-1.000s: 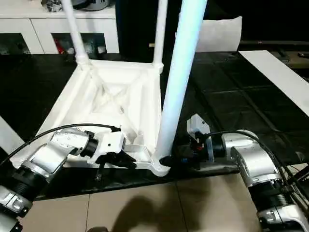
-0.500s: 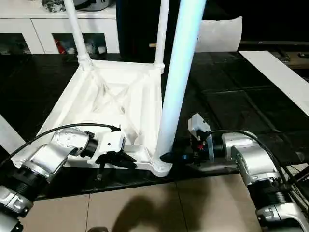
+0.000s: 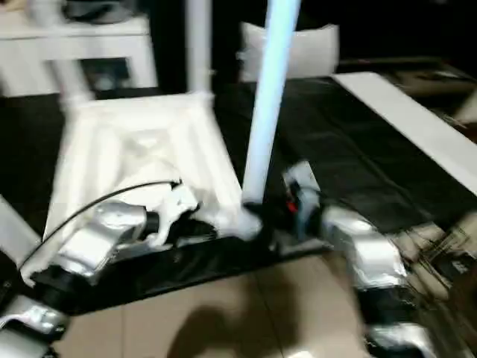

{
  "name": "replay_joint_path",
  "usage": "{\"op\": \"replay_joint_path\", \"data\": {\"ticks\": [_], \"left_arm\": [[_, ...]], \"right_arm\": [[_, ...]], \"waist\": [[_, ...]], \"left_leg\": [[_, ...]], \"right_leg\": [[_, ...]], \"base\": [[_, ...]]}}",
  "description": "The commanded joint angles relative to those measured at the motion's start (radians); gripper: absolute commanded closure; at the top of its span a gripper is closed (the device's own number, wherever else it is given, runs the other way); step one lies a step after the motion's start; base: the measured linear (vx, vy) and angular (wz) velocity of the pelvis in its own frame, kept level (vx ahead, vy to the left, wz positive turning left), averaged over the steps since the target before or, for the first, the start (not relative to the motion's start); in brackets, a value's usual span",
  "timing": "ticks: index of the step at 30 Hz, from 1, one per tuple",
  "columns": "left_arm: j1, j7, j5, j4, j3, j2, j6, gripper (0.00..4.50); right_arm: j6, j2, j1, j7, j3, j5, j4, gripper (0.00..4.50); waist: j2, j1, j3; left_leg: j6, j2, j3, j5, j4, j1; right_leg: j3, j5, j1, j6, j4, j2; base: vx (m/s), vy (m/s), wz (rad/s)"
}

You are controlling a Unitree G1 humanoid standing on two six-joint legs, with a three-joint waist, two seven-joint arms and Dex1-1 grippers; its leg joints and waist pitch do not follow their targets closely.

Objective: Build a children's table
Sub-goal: Rotate leg to tighten

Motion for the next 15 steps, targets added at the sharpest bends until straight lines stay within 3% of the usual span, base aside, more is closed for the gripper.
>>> {"op": "replay_joint_path", "data": {"ticks": [1,2,3,4,5,7,9,11,12,15], "left_arm": [[-0.057,0.070,-0.038,-0.039,0.019,-0.070,0.008,4.50],[-0.071,0.104,-0.026,-0.024,0.024,-0.081,0.016,4.50],[-0.071,0.104,-0.026,-0.024,0.024,-0.081,0.016,4.50],[-0.087,0.134,-0.007,-0.008,0.022,-0.087,0.017,4.50],[-0.099,0.161,0.005,0.007,0.025,-0.094,0.015,4.50],[-0.102,0.167,0.009,0.009,0.027,-0.097,0.009,4.50],[-0.092,0.154,0.014,-0.008,0.018,-0.090,-0.001,4.50],[-0.080,0.143,0.013,-0.020,0.010,-0.077,-0.007,4.50],[-0.080,0.143,0.013,-0.020,0.010,-0.077,-0.007,4.50],[-0.066,0.122,0.019,-0.001,-0.006,-0.047,-0.065,4.50]], "right_arm": [[0.009,0.063,-0.039,-0.143,-0.015,0.009,0.057,2.61],[-0.021,0.087,-0.048,-0.175,-0.025,0.011,0.063,2.05],[-0.021,0.087,-0.048,-0.175,-0.025,0.011,0.063,2.05],[-0.054,0.118,-0.055,-0.210,-0.039,0.006,0.062,2.05],[-0.072,0.140,-0.060,-0.225,-0.047,0.005,0.060,1.91],[-0.086,0.150,-0.061,-0.231,-0.042,-0.010,0.056,1.68],[-0.097,0.151,-0.054,-0.226,-0.042,-0.012,0.046,1.57],[-0.114,0.138,-0.042,-0.207,-0.040,-0.004,0.036,1.27],[-0.114,0.138,-0.042,-0.207,-0.040,-0.004,0.036,1.27],[-0.135,0.085,-0.021,-0.162,-0.045,-0.005,0.024,1.03]], "waist": [[0.006,0.005,-0.067],[0.004,0.001,-0.070],[0.006,0.003,-0.071],[0.001,0.004,-0.074],[0.001,0.008,-0.076],[-0.002,0.017,-0.079],[-0.001,0.031,-0.084],[-0.003,0.041,-0.085],[-0.004,0.048,-0.089],[-0.002,0.063,-0.088]], "left_leg": [[0.011,0.007,-0.010,-0.273,-0.066,-0.005],[0.021,0.008,-0.008,-0.253,-0.067,-0.007],[0.026,0.011,-0.008,-0.238,-0.069,-0.007],[0.032,0.012,-0.008,-0.218,-0.069,-0.011],[0.039,0.014,-0.004,-0.164,-0.071,-0.014],[0.049,0.012,0.002,-0.126,-0.069,-0.009],[0.070,0.015,0.001,-0.043,-0.066,-0.021],[0.079,0.015,0.004,0.006,-0.061,-0.023],[0.088,0.011,0.005,0.043,-0.056,-0.027],[0.100,0.008,0.007,0.054,-0.054,-0.030]], "right_leg": [[0.030,-0.509,0.065,0.034,-0.102,-0.072],[0.034,-0.486,0.067,0.022,-0.099,-0.074],[0.037,-0.464,0.066,0.011,-0.095,-0.075],[0.041,-0.434,0.067,0.001,-0.090,-0.075],[0.052,-0.364,0.063,-0.035,-0.075,-0.076],[0.060,-0.330,0.059,-0.063,-0.067,-0.075],[0.067,-0.238,0.064,-0.084,-0.045,-0.074],[0.074,-0.162,0.061,-0.107,-0.028,-0.074],[0.077,-0.114,0.064,-0.116,-0.017,-0.073],[0.080,-0.098,0.064,-0.111,-0.011,-0.069]], "base": [[0.000,0.000,0.00],[0.000,0.000,0.00],[0.000,0.000,0.00],[0.000,0.000,0.00],[0.000,0.000,0.00],[0.025,-0.013,0.03],[0.000,0.000,0.00],[0.000,0.000,0.00],[0.000,0.000,0.00],[0.000,0.000,0.00]]}}
